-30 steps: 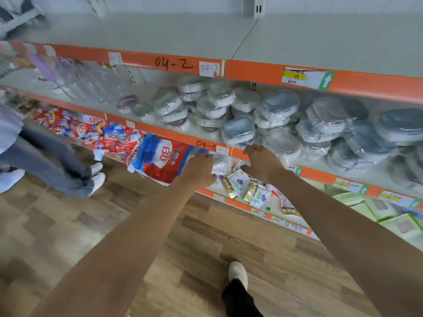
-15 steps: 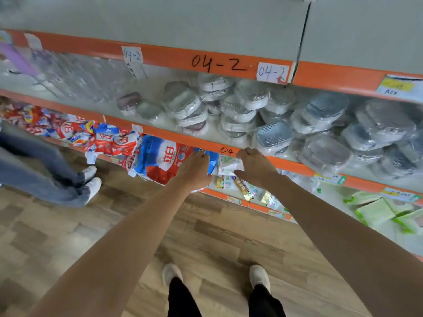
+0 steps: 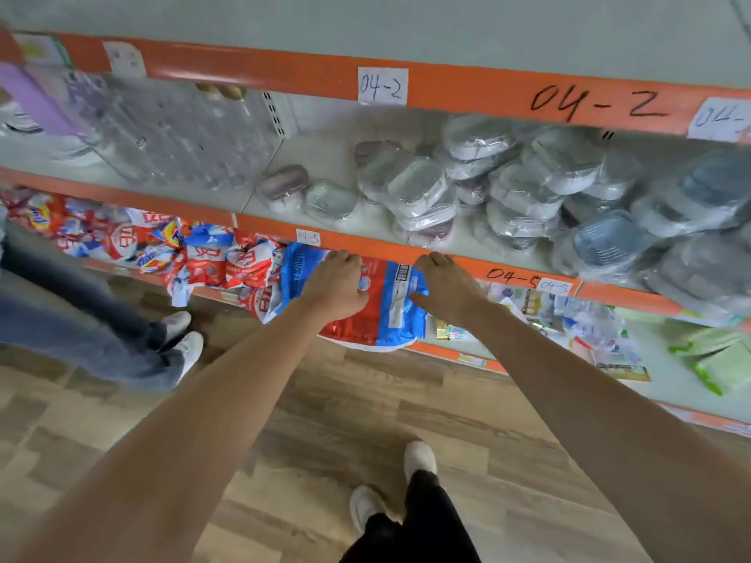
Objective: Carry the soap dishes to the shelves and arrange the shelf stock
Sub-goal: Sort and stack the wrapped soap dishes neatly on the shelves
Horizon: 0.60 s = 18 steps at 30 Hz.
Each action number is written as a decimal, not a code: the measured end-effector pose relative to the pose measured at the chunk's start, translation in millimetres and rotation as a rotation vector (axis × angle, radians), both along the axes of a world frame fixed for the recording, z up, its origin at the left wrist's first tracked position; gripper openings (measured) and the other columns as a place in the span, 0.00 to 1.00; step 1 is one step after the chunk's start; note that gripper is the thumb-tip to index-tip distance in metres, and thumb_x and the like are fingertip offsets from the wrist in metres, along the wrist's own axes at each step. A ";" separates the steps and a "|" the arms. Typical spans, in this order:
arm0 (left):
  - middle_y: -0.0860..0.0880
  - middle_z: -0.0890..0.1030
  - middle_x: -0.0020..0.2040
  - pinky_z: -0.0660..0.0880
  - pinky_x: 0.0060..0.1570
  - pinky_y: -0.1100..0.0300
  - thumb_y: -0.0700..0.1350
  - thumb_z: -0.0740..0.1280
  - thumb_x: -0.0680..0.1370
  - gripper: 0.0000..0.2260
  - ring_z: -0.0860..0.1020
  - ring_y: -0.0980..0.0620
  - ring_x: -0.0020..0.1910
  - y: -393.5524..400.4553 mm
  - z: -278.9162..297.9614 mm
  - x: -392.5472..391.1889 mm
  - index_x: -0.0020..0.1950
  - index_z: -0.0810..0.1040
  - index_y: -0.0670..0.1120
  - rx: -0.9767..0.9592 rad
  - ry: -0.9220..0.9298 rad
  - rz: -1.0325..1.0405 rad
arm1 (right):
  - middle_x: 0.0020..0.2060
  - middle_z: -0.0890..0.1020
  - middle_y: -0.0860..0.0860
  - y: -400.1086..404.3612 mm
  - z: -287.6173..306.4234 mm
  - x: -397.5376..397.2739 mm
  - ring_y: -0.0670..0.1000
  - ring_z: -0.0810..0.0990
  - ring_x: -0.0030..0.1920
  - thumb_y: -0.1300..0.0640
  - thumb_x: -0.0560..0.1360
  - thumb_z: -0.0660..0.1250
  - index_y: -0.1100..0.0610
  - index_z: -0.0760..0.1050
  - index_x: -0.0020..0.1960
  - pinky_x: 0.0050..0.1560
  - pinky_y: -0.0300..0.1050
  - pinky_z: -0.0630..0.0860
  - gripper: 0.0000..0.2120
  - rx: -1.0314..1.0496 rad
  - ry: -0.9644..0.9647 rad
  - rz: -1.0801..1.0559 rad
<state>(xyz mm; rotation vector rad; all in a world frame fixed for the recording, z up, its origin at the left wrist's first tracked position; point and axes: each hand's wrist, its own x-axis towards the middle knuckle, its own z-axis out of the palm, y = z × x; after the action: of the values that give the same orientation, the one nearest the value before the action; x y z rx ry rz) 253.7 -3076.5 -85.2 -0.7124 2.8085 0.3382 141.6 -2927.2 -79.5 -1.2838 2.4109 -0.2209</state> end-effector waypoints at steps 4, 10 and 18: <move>0.41 0.72 0.63 0.68 0.62 0.51 0.47 0.67 0.76 0.21 0.69 0.43 0.64 -43.9 -11.0 -8.0 0.65 0.71 0.36 -0.010 0.000 0.006 | 0.65 0.70 0.56 -45.9 -11.1 -3.2 0.56 0.66 0.67 0.53 0.76 0.66 0.61 0.65 0.68 0.64 0.48 0.66 0.24 -0.023 -0.007 -0.017; 0.40 0.72 0.63 0.67 0.62 0.52 0.46 0.65 0.77 0.20 0.69 0.41 0.64 -123.7 -37.6 -48.3 0.65 0.70 0.37 -0.100 0.083 0.007 | 0.66 0.68 0.56 -126.8 -33.6 -29.5 0.56 0.64 0.68 0.53 0.76 0.65 0.61 0.64 0.69 0.65 0.49 0.65 0.25 -0.077 0.022 -0.026; 0.40 0.74 0.61 0.71 0.58 0.50 0.45 0.64 0.77 0.18 0.72 0.41 0.63 -216.7 -93.7 -90.7 0.63 0.72 0.38 -0.122 0.169 0.024 | 0.66 0.69 0.56 -223.0 -73.5 -59.8 0.56 0.65 0.68 0.51 0.78 0.62 0.60 0.63 0.69 0.62 0.48 0.66 0.23 -0.128 0.181 -0.004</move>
<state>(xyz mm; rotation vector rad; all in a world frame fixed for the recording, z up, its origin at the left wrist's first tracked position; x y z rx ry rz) 162.9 -3293.1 -178.9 -0.7773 3.0041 0.2429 81.8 -3150.2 -153.0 -1.4105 2.5878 -0.2742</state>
